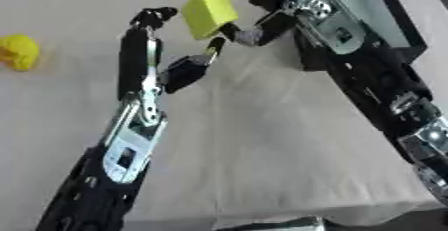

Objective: Pick up the objects with one hand, pass them to the other hand, and then place them into the box on the other side of the table.

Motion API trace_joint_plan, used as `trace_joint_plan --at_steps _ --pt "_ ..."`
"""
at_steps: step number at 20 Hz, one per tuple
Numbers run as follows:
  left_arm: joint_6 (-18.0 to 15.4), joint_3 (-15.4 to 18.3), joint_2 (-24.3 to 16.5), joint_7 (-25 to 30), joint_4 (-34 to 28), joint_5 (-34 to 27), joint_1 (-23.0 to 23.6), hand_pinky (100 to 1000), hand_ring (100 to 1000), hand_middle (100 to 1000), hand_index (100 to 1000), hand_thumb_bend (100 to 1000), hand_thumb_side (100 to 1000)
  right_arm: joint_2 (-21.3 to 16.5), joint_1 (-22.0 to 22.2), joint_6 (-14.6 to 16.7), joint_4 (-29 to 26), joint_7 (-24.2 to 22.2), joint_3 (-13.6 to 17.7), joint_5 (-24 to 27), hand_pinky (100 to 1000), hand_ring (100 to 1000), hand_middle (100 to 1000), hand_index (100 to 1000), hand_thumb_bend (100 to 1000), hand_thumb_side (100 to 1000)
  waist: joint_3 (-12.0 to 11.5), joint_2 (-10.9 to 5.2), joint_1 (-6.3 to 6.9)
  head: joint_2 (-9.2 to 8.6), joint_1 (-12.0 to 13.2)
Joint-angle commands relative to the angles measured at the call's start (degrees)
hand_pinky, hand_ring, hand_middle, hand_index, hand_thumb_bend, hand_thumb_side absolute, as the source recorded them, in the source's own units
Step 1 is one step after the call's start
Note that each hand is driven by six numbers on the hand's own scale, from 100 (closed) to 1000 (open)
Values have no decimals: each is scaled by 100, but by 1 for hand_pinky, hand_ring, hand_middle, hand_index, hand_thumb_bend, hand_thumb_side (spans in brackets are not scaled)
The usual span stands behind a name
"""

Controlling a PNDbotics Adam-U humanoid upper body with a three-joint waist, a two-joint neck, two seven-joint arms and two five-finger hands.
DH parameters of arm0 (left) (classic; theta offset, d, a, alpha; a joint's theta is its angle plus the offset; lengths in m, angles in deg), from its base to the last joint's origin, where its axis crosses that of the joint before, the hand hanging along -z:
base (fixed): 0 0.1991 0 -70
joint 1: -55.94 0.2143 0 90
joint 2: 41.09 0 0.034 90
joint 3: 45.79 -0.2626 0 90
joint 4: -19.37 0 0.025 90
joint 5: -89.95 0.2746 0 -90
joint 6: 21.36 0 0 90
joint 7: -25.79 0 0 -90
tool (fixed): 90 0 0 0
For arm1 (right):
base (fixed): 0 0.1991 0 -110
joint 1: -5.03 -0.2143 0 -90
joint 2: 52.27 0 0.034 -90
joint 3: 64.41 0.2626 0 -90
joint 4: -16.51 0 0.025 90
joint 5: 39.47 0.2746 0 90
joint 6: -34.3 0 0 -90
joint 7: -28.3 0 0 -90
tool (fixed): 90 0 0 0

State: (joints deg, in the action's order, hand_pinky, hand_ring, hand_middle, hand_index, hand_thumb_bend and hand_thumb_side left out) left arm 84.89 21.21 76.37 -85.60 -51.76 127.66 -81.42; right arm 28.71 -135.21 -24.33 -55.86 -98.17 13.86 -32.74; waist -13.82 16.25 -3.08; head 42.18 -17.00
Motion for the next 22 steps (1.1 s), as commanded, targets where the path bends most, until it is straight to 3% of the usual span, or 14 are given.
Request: trace_joint_plan --at_steps 1,5,13,17,22 --pt "133 55 1 -9 -49 78 -70 598 744 680 766 673 529 -187 -113 1464 -135 -1550 110 94 970 885 590 523 100 127 13 -96 20 -45 4" --pt "114 28 -5 38 -22 141 -59 601 747 683 771 732 566 -192 -96 1359 -122 -1550 155 100 973 887 593 526 100 121 27 -95 27 -32 -6" --pt "70 120 -147 -104 -34 126 -11 598 732 666 743 669 500 -504 -21 1147 10 -1550 545 199 966 884 593 532 100 126 142 -145 62 -29 -27" --pt "33 48 -280 -88 -120 169 -8 605 733 667 732 663 495 -756 49 1020 95 -1460 845 289 964 883 596 536 100 117 218 -161 100 -100 -61" --pt "19 17 -362 -19 -239 272 2 609 736 672 737 661 508 -930 195 830 200 -1253 1106 237 968 886 601 540 100 105 310 -182 150 -314 -135"
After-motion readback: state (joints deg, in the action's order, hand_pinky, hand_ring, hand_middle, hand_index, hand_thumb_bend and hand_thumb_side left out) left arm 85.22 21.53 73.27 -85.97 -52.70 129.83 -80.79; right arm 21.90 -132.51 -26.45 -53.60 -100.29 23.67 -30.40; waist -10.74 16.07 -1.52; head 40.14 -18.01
